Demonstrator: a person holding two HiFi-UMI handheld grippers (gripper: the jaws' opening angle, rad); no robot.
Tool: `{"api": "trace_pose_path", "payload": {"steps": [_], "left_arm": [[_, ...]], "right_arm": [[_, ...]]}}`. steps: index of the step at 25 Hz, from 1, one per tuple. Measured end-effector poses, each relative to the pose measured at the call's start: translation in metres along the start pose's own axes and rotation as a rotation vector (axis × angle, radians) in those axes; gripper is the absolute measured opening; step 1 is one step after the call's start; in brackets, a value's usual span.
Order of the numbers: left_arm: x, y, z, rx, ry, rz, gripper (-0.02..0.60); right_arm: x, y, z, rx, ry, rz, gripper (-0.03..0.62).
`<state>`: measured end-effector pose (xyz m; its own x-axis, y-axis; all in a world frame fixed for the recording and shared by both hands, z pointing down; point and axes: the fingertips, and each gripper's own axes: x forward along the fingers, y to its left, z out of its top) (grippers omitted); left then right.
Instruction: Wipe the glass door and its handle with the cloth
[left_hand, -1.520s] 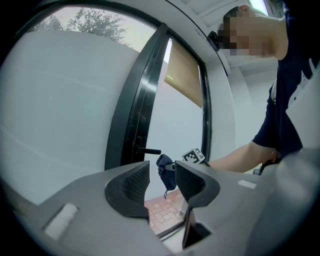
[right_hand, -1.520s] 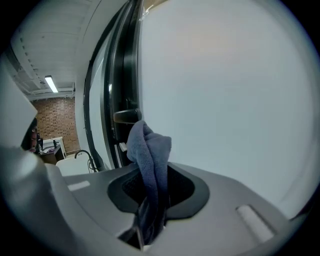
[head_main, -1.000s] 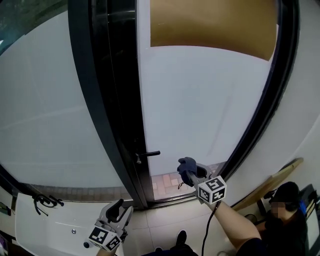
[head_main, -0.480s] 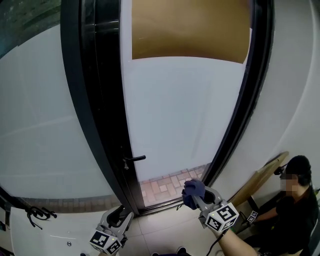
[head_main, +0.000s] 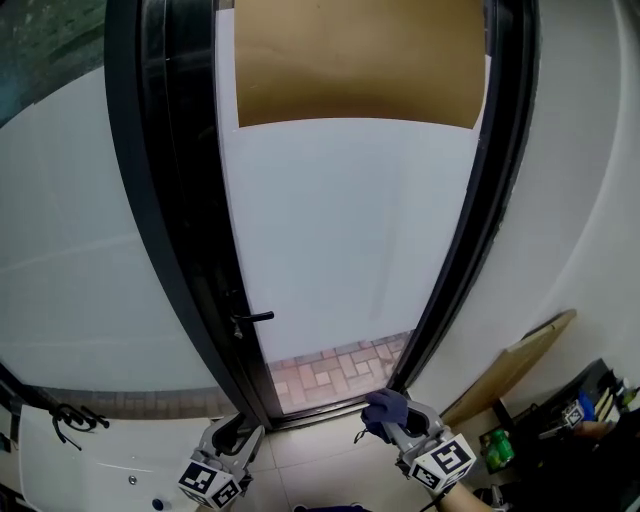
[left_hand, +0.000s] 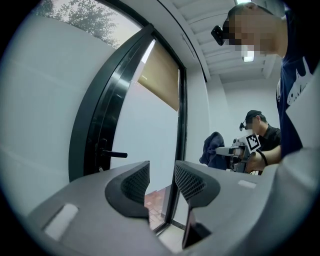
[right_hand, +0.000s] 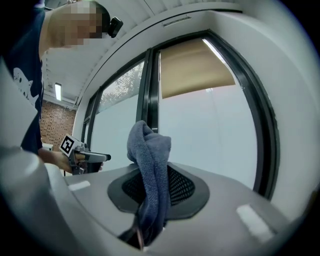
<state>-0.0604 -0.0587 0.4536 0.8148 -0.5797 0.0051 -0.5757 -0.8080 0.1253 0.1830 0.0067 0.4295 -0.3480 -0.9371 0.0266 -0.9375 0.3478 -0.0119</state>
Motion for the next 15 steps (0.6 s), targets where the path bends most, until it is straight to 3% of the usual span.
{"api": "trace_pose_path", "payload": {"steps": [15], "left_arm": [[0.003,-0.032,0.001,0.017,0.021,0.052,0.153]], "right_arm": [[-0.021,-0.017,-0.005,0.029,-0.024,0.035,0.075]]}}
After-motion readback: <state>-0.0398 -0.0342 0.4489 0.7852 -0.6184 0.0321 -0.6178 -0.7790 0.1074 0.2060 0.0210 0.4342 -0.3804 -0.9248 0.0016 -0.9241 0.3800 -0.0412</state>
